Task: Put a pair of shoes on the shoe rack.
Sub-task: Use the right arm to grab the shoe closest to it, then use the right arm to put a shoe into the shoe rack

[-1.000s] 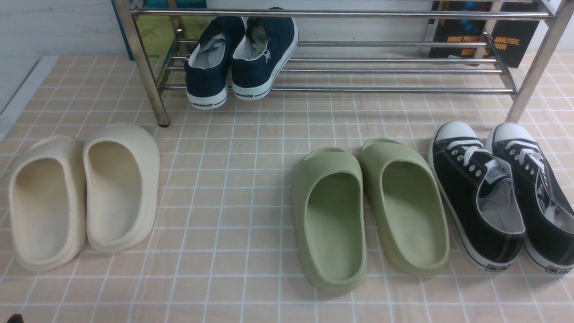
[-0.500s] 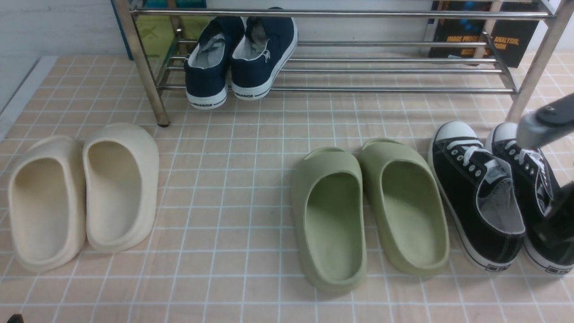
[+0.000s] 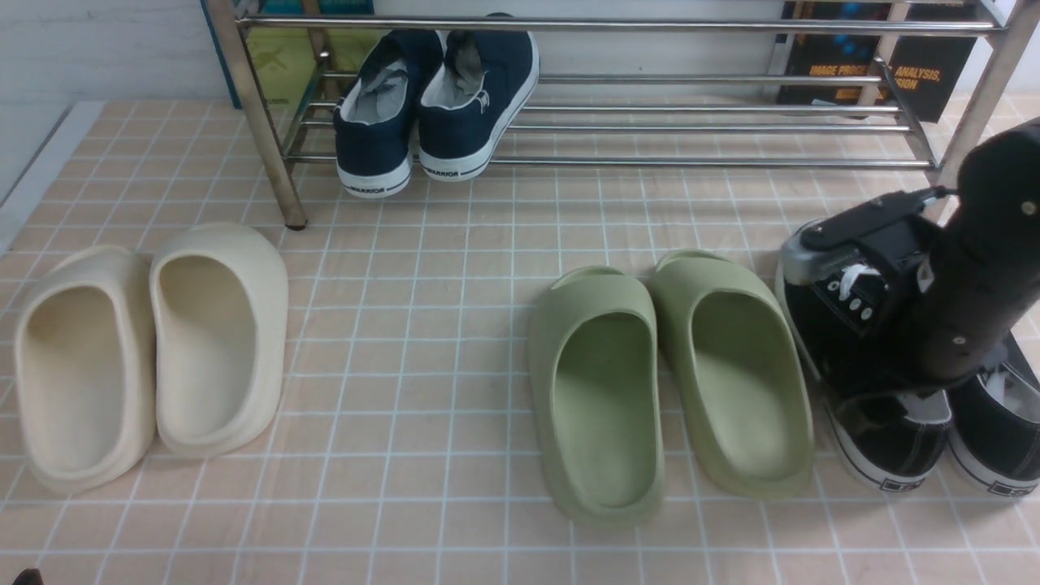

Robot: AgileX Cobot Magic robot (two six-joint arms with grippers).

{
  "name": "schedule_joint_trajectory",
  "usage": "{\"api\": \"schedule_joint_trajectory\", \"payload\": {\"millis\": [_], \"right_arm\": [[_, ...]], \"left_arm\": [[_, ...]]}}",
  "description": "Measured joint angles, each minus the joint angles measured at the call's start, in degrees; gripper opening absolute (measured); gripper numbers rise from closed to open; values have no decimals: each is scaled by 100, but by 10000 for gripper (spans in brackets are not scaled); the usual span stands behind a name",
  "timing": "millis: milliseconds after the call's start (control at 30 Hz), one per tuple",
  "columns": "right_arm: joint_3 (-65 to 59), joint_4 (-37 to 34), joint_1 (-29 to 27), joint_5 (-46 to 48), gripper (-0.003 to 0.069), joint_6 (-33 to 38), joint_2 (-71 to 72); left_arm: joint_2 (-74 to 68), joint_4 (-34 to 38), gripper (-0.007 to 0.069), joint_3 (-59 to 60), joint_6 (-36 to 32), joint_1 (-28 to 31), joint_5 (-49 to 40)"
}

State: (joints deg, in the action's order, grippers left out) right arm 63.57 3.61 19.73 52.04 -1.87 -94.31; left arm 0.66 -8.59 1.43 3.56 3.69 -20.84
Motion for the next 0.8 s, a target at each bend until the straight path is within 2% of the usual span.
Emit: {"api": "schedule_joint_trajectory", "payload": {"millis": [167, 300, 333, 367, 567, 800], "right_arm": [[8, 115, 0, -127, 335, -137, -515], [22, 157, 0, -139, 69, -189, -610], [22, 153, 0, -131, 59, -188, -605], [61, 151, 5, -18, 8, -188, -542], [427, -55, 5, 553, 6, -177, -48], [1489, -198, 5, 854, 6, 57, 76]], "left_arm": [[0, 0, 236, 0, 0, 0, 0], [0, 0, 236, 0, 0, 0, 0], [0, 0, 236, 0, 0, 0, 0], [0, 0, 236, 0, 0, 0, 0], [0, 0, 236, 0, 0, 0, 0], [0, 0, 236, 0, 0, 0, 0]]}}
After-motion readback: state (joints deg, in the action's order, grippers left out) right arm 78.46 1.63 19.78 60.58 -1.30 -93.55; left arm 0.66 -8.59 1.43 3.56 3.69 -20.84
